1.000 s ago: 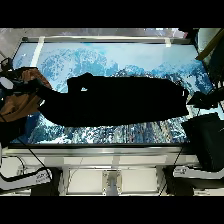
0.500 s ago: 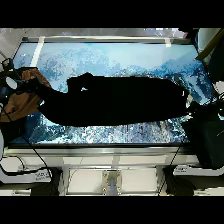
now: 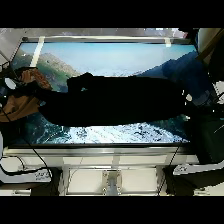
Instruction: Fold the clothes and pants, and hang the long-sleeved shirts on hangers.
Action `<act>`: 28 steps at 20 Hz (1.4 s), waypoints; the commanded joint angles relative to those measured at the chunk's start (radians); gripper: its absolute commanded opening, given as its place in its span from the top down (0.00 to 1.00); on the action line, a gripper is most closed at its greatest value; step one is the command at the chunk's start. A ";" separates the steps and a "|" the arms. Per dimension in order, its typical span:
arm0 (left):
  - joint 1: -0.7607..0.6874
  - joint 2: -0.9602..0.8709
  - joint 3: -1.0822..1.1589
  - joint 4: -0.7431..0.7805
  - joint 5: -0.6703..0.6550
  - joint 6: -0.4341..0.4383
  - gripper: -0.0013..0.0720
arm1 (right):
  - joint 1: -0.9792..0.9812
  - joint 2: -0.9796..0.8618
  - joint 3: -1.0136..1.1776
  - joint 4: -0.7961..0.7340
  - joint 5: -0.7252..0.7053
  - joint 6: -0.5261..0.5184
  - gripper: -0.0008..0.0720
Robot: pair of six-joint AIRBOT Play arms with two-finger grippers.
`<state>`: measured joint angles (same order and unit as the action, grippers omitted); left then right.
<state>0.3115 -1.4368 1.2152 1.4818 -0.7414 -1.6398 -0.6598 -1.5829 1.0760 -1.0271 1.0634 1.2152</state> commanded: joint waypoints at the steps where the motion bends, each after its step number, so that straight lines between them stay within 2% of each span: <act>1: 0.001 0.000 0.001 0.008 -0.039 0.001 0.97 | 0.005 -0.008 0.000 0.010 0.000 -0.005 0.96; 5: 0.006 0.016 0.003 0.143 -0.167 0.001 0.97 | 0.003 0.057 0.001 -0.106 0.112 -0.005 0.96; 8: 0.021 0.029 0.003 0.172 -0.249 0.002 0.97 | -0.028 0.145 0.001 -0.207 0.184 -0.004 0.96; 10: 0.020 0.029 0.003 0.169 -0.242 0.001 0.97 | -0.068 0.198 0.000 -0.207 0.183 -0.004 0.96; 13: -0.009 0.026 0.003 0.095 -0.151 0.001 0.97 | -0.085 0.214 0.000 -0.200 0.179 -0.004 0.96; 14: -0.024 0.021 0.003 0.061 -0.116 0.002 0.89 | -0.080 0.214 0.000 -0.180 0.180 -0.005 0.92; 15: -0.039 0.019 0.003 0.058 -0.093 0.001 0.54 | -0.075 0.214 0.000 -0.154 0.183 -0.005 0.71; 16: -0.048 0.023 0.003 0.058 -0.090 0.000 0.04 | -0.075 0.214 0.000 -0.130 0.192 -0.005 0.51; 19: -0.019 0.071 0.003 0.072 -0.157 -0.008 0.02 | -0.076 0.216 0.031 -0.152 0.284 -0.005 0.50; 23: 0.119 0.227 -0.039 0.160 -0.357 -0.051 0.02 | -0.076 0.217 0.147 -0.200 0.416 -0.006 0.50; 26: 0.221 0.398 -0.217 0.137 -0.357 -0.051 0.02 | -0.076 0.254 0.174 -0.200 0.399 -0.007 0.50; 28: 0.238 0.456 -0.273 -0.012 -0.304 -0.045 0.02 | -0.076 0.280 0.174 -0.195 0.370 -0.006 0.50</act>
<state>0.4957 -1.0855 1.0370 1.5955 -1.0630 -1.6852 -0.7357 -1.3323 1.2301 -1.2201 1.4422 1.2087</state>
